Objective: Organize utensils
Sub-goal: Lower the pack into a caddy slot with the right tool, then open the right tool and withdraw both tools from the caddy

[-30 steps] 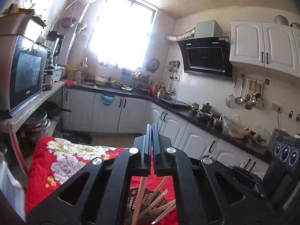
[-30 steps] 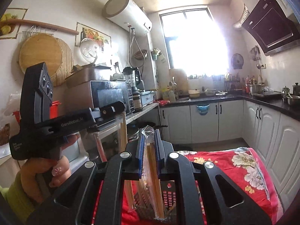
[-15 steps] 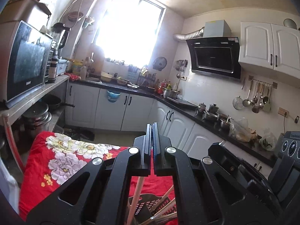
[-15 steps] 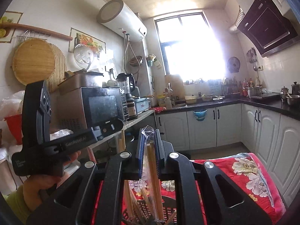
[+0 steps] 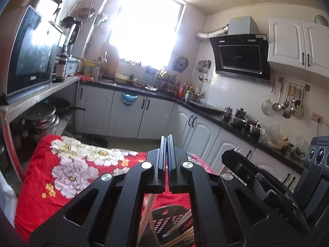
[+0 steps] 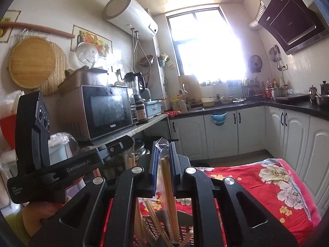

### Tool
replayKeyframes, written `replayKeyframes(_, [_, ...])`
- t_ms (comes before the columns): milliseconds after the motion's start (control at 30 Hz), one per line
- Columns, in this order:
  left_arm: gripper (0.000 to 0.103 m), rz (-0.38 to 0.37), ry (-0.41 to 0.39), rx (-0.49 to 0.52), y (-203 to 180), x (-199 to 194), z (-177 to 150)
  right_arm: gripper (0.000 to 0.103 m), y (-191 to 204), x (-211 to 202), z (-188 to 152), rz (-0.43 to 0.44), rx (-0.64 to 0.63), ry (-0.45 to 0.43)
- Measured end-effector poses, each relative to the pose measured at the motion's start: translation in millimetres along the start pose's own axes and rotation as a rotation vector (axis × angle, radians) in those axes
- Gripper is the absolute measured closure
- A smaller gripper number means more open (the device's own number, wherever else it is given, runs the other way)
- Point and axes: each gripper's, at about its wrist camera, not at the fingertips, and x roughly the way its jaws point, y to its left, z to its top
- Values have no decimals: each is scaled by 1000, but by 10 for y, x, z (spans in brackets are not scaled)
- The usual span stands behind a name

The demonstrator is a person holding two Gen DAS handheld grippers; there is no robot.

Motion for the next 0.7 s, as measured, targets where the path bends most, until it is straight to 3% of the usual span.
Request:
replayKeyframes(533, [103, 11, 70, -2, 146, 72, -411, 92, 7, 23, -371, -20, -17, 73])
replayKeyframes(700, [103, 20, 83, -10, 157, 2, -477, 86, -10, -48, -415, -33, -17, 99])
